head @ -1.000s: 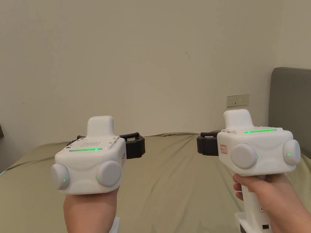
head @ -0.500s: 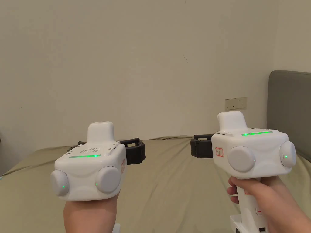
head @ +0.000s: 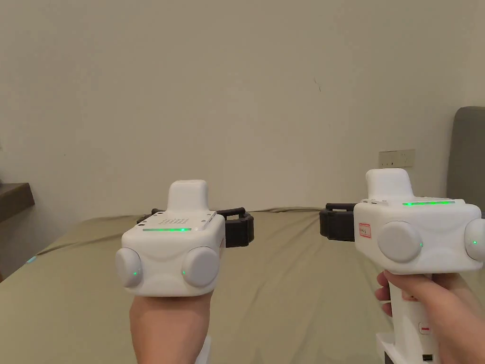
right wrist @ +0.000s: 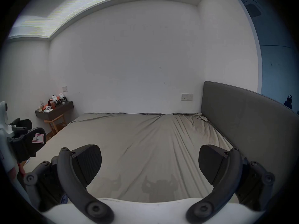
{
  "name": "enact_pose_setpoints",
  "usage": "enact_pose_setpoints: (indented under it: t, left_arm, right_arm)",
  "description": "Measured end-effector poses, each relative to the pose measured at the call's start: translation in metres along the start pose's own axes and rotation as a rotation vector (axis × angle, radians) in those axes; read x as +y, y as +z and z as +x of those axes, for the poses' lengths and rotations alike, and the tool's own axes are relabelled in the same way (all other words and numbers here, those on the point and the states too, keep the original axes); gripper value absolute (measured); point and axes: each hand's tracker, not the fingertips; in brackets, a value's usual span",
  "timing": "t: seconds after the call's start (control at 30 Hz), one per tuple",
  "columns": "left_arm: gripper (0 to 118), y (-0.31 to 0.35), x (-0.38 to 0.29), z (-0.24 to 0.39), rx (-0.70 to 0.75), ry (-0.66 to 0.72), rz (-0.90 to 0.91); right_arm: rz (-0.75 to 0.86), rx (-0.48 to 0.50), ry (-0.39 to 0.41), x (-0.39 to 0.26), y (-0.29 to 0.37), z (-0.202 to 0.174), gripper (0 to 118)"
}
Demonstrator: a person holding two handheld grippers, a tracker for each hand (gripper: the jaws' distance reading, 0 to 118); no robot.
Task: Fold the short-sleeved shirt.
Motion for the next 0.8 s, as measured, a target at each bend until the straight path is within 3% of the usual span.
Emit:
enact_pose_setpoints:
  t: [0.1, 0.43, 0.6, 0.8]
  left_arm:
    - [118, 0.001, -0.001, 0.001, -0.001, -0.006, 0.002]
    - [118, 0.007, 0.001, 0.004, -0.011, -0.006, 0.006]
    - [118, 0.006, 0.001, 0.004, -0.020, 0.000, 0.000]
    - [118, 0.008, 0.002, 0.004, -0.022, -0.003, 0.000]
  right_arm:
    - [0.005, -0.001, 0.032, -0.001, 0.002, -0.001, 118]
    - [0.004, 0.016, 0.010, 0.002, 0.007, -0.001, 118]
    - [-0.007, -0.065, 0.035, 0.003, 0.008, -0.006, 118]
    - [0.009, -0.028, 0.014, 0.005, 0.014, -0.005, 118]
